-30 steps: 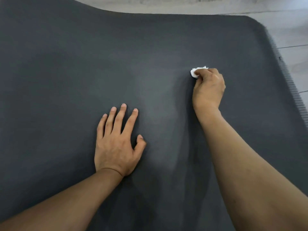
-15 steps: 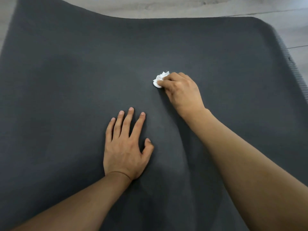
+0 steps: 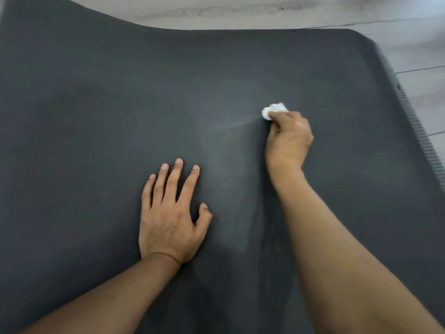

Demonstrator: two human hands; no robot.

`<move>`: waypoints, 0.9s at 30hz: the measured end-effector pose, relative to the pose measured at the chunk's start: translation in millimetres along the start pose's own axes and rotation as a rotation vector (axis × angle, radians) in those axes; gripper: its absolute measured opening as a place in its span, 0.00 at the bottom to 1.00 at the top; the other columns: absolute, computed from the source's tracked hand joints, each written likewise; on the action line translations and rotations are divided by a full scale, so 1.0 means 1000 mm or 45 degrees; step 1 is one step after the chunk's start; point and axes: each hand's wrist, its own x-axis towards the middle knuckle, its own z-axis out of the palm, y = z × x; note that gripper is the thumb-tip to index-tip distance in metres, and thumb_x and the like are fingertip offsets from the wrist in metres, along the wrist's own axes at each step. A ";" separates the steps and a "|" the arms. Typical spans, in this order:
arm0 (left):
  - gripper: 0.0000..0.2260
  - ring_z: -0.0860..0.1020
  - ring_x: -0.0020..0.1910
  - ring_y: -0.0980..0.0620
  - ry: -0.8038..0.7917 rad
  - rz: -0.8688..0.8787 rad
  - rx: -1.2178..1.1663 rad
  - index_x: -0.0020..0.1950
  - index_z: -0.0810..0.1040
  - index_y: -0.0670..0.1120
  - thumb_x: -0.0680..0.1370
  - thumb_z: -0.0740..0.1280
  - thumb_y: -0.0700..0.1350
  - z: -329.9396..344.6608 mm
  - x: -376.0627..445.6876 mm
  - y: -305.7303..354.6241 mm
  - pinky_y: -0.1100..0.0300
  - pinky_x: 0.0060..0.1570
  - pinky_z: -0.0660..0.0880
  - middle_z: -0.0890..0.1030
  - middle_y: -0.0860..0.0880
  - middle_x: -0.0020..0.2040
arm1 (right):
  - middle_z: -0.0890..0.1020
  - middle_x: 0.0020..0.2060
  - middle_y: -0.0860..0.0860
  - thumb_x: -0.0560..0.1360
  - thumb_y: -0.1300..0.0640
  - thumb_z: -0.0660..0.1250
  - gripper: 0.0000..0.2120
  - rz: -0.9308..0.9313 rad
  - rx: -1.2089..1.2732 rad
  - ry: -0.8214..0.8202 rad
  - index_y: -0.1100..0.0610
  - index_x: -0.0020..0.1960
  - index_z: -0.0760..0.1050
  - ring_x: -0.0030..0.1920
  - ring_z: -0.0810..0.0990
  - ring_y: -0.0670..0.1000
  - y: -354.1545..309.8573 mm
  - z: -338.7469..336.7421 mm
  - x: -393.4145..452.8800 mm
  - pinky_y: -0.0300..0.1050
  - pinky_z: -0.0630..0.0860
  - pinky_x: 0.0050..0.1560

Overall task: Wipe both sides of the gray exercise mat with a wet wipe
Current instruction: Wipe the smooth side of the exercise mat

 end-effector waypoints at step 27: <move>0.30 0.60 0.80 0.42 0.011 -0.003 -0.022 0.80 0.66 0.51 0.77 0.55 0.57 0.001 -0.001 0.000 0.43 0.79 0.54 0.64 0.45 0.80 | 0.81 0.46 0.53 0.77 0.61 0.61 0.10 -0.261 -0.175 -0.191 0.55 0.50 0.81 0.45 0.75 0.57 0.035 -0.032 0.025 0.45 0.71 0.48</move>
